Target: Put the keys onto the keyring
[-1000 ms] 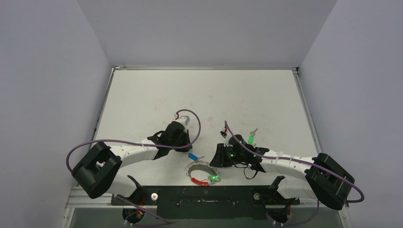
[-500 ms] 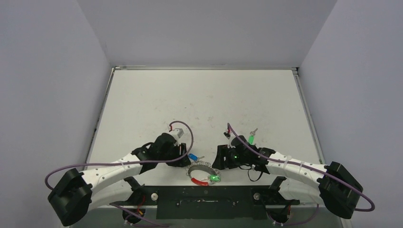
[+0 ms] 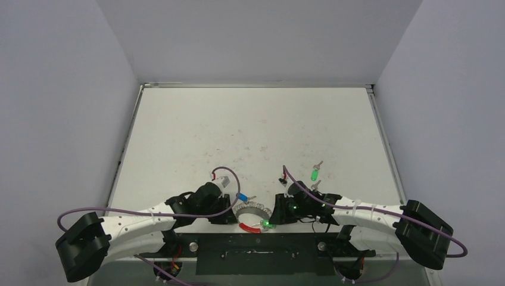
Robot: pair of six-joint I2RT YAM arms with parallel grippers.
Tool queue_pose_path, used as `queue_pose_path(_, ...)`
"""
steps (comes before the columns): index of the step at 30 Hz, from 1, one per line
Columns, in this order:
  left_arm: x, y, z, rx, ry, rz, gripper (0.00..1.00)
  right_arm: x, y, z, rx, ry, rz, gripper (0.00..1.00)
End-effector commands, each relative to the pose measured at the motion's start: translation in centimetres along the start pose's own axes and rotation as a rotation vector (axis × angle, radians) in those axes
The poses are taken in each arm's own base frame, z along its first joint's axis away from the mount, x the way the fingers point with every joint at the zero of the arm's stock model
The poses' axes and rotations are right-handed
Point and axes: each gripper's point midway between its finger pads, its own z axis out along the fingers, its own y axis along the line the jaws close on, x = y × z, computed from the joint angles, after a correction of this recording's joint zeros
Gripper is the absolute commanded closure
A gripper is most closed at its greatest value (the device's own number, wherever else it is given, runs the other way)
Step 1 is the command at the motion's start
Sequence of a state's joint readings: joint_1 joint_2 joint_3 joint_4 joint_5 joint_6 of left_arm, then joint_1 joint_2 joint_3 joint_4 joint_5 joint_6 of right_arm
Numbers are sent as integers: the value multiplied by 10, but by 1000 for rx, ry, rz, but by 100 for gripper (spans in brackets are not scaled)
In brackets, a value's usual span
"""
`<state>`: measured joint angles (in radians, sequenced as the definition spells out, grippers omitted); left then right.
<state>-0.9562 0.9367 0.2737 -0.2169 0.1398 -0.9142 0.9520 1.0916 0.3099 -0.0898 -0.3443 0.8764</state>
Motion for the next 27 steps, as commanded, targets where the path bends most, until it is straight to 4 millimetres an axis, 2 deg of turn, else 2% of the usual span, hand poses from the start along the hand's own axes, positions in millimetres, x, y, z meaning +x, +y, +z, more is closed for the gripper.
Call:
queue_pose_path(1, -20, -9, 13, 5, -73, 10, 80, -9, 12, 7, -28, -36, 8, 75)
queue_pose_path(3, -28, -8, 18, -22, -87, 27, 86, -13, 17, 7, -34, -47, 2, 82)
queue_pose_path(6, -45, -14, 25, -52, -124, 71, 92, -18, 25, 6, -47, -62, -9, 85)
queue_pose_path(11, -84, -19, 36, -101, -170, 137, 95, -28, 32, 8, -53, -96, -25, 85)
queue_pose_path(13, -101, -22, 38, -103, -181, 145, 95, -30, 30, 10, -37, -103, -32, 78)
queue_pose_path(15, -110, -25, 39, -95, -177, 162, 91, -33, 26, 10, -5, -109, -46, 67)
queue_pose_path(18, -120, -22, 35, -110, -184, 182, 78, -36, 19, 6, 51, -115, -64, 51)
queue_pose_path(21, -122, -24, 24, -106, -198, 196, 65, -39, 17, -3, 75, -134, -78, 40)
queue_pose_path(23, -119, -26, 16, -85, -214, 199, 62, -40, 16, -8, 83, -146, -83, 38)
queue_pose_path(27, -107, -27, 0, -28, -247, 181, 59, -37, 21, -12, 58, -137, -90, 47)
